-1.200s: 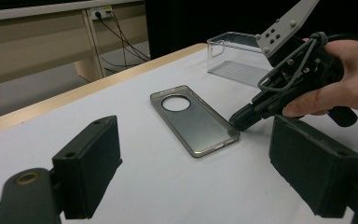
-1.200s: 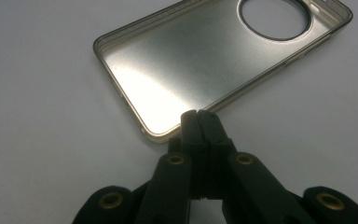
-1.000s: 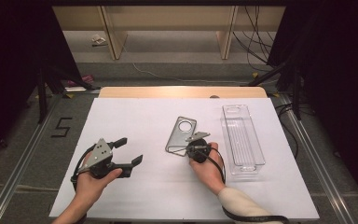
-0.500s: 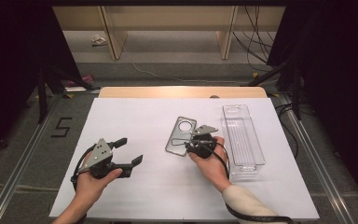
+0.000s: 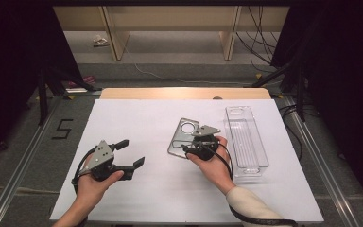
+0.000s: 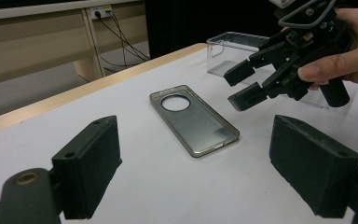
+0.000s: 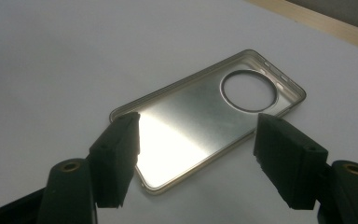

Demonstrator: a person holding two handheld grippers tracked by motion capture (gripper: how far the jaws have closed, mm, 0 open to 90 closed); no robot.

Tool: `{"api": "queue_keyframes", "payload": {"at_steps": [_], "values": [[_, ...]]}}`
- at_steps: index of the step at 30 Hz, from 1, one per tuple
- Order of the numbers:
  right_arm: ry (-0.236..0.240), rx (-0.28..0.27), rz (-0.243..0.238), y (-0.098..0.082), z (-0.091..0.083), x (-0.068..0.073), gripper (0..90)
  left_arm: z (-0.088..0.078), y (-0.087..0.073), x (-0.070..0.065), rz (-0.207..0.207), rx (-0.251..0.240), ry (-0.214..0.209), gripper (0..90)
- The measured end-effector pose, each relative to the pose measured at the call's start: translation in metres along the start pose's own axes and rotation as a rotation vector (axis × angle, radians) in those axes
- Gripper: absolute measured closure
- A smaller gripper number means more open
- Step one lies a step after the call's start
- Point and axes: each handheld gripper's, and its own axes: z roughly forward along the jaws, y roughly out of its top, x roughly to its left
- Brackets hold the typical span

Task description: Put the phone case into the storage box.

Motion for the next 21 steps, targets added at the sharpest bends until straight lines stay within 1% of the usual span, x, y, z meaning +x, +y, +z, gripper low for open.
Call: {"api": "queue_keyframes", "payload": {"at_steps": [1,3,5,15,16,21], "values": [[0.007,0.0,-0.008,0.0006,0.0003,0.0007,29.8,0.0,0.0,0.0,0.0,0.0,0.0,16.0],[0.013,0.003,-0.007,0.0009,0.0004,0.0015,29.2,-0.0001,0.0001,-0.0001,0.0,-0.001,0.0,16.0],[0.018,0.003,-0.016,0.0012,0.0009,0.002,27.7,-0.0001,0.0002,-0.0001,0.0,-0.001,0.0,16.1],[0.036,0.014,-0.042,0.0034,0.0018,0.0041,24.2,-0.0001,0.0003,-0.0002,0.0,-0.001,0.0,16.0],[0.039,0.02,-0.051,0.004,0.0021,0.0045,23.7,-0.0001,0.0003,-0.0003,0.0,-0.001,0.0,16.1],[0.052,0.029,-0.071,0.0046,0.0031,0.0053,23.2,0.0001,0.0003,-0.0003,0.0,-0.001,-0.001,16.0]]}}
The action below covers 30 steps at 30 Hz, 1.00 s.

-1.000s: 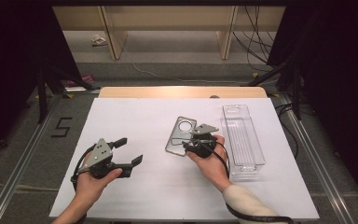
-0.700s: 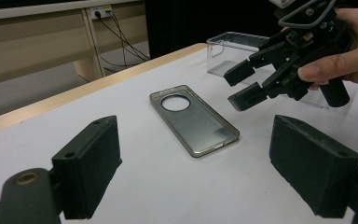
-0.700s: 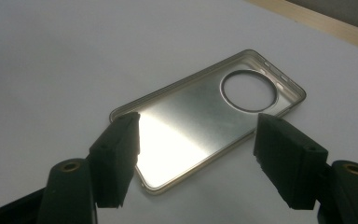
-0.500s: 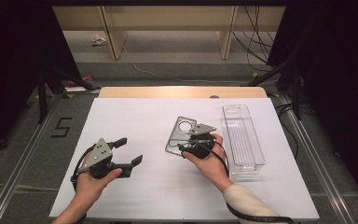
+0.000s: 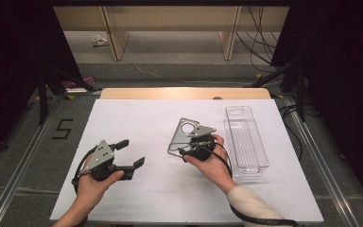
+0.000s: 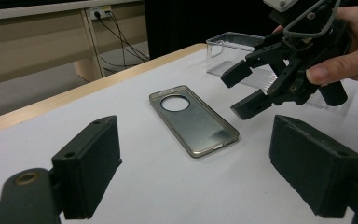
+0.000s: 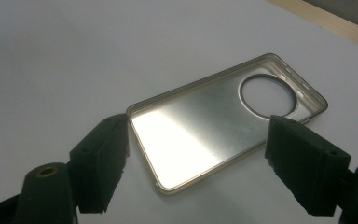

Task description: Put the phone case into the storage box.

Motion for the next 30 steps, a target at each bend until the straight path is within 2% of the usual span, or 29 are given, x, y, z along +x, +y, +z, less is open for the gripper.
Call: {"api": "queue_keyframes", "payload": {"at_steps": [12,15,19,25,30], "values": [[0.013,0.009,-0.012,0.0,0.002,0.002,23.6,0.0,0.0,0.0,0.0,0.002,-0.001,16.1],[0.02,0.014,-0.028,0.001,0.002,0.003,25.0,0.001,0.0,0.0,0.0,0.002,-0.002,16.0],[0.036,0.032,-0.081,0.004,0.003,0.006,29.4,0.001,0.0,0.0,-0.001,0.002,-0.002,16.1],[0.088,0.114,-0.197,0.012,0.013,0.013,34.5,0.001,-0.001,0.0,-0.004,0.002,-0.001,16.0],[0.123,0.24,-0.31,0.023,0.024,0.017,36.6,0.001,0.0,0.0,-0.006,-0.001,-0.002,16.0]]}}
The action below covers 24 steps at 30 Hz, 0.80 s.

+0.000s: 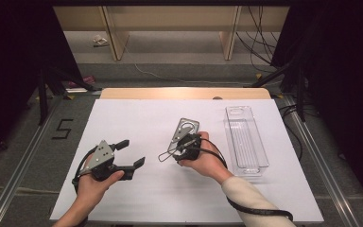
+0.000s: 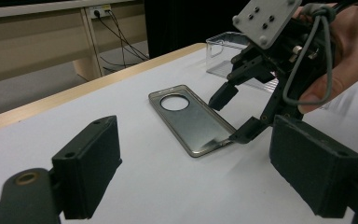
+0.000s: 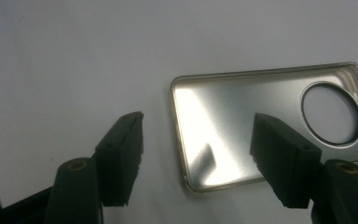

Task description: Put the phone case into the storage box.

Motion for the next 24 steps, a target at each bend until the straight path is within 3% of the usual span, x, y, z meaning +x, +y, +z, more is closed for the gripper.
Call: {"api": "queue_keyframes", "payload": {"at_steps": [10,24], "values": [[0.02,0.126,-0.097,0.015,0.009,-0.004,38.7,0.0,0.0,0.0,-0.001,0.0,-0.001,16.0],[0.02,0.246,-0.153,0.025,0.019,-0.007,41.1,0.001,0.0,0.0,-0.001,0.002,-0.003,16.1]]}}
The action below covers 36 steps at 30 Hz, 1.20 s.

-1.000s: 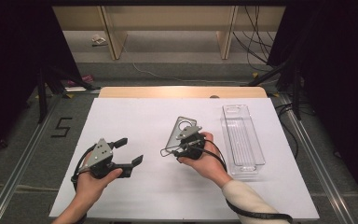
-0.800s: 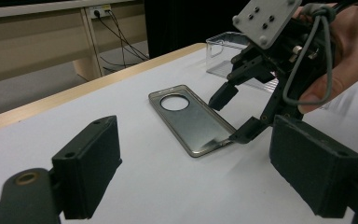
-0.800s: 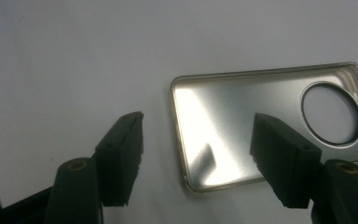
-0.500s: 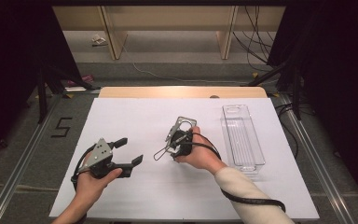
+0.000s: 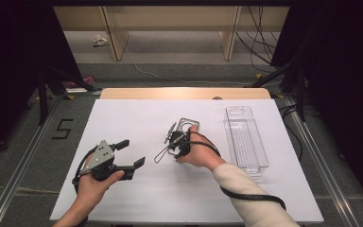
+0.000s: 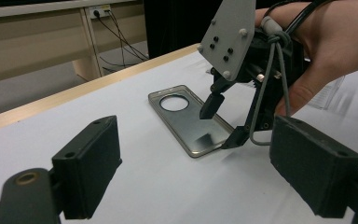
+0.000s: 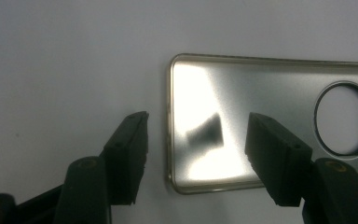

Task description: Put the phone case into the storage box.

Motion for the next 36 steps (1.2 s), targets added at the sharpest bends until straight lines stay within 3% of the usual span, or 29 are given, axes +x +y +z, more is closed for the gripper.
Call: {"api": "queue_keyframes", "payload": {"at_steps": [12,27,36], "values": [[0.013,0.051,-0.031,0.008,0.004,-0.001,46.0,0.0,0.0,0.0,-0.002,-0.002,-0.001,16.1],[0.032,0.095,-0.092,0.015,0.006,-0.002,60.2,0.0,0.0,0.0,-0.002,-0.003,-0.001,16.1],[0.043,0.102,-0.104,0.016,0.009,-0.001,66.3,0.0,0.0,0.0,-0.002,-0.003,-0.002,16.1]]}}
